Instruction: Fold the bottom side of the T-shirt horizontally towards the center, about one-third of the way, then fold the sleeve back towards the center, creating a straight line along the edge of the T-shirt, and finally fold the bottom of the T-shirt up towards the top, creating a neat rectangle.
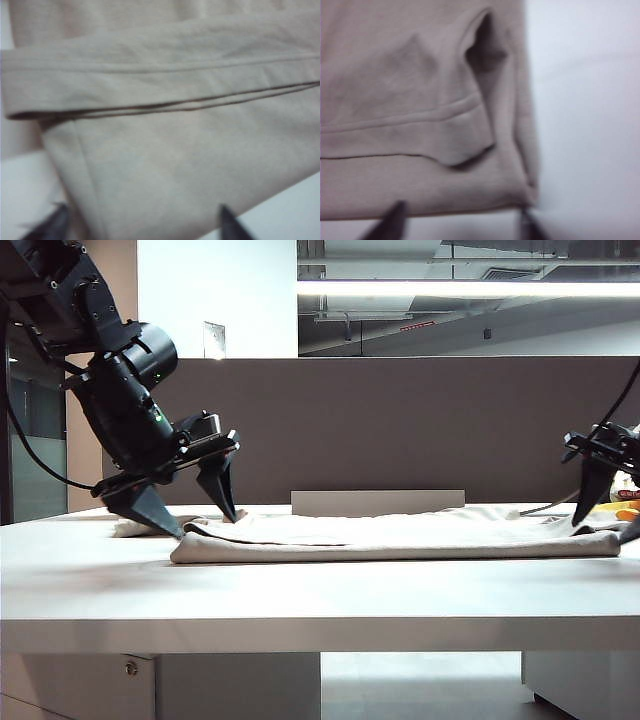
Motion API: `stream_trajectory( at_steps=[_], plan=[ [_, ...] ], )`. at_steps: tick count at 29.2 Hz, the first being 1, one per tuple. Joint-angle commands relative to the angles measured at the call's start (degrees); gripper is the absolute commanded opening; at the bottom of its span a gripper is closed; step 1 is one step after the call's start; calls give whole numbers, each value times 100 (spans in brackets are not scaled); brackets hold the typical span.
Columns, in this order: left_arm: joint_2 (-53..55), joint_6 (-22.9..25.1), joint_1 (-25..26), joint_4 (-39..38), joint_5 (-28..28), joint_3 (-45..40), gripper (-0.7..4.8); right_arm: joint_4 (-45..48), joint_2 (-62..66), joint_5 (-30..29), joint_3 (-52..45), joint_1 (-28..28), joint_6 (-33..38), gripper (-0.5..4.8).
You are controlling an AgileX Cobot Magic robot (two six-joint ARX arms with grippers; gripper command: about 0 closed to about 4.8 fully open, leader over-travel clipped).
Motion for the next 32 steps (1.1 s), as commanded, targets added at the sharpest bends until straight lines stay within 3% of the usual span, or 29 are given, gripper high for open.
stream_trajectory(
  at_steps=[1, 20, 32],
  plan=[
    [-11, -17, -33, -144, -74, 7, 335, 103, -15, -15, 35, 7, -17, 222],
    [-9, -4, -35, -385, -81, 2, 335, 90, -13, 616, 35, -13, -321, 223],
    [249, -90, -101, -348, 157, 2, 335, 289, 94, 625, 37, 15, -315, 223]
  ],
)
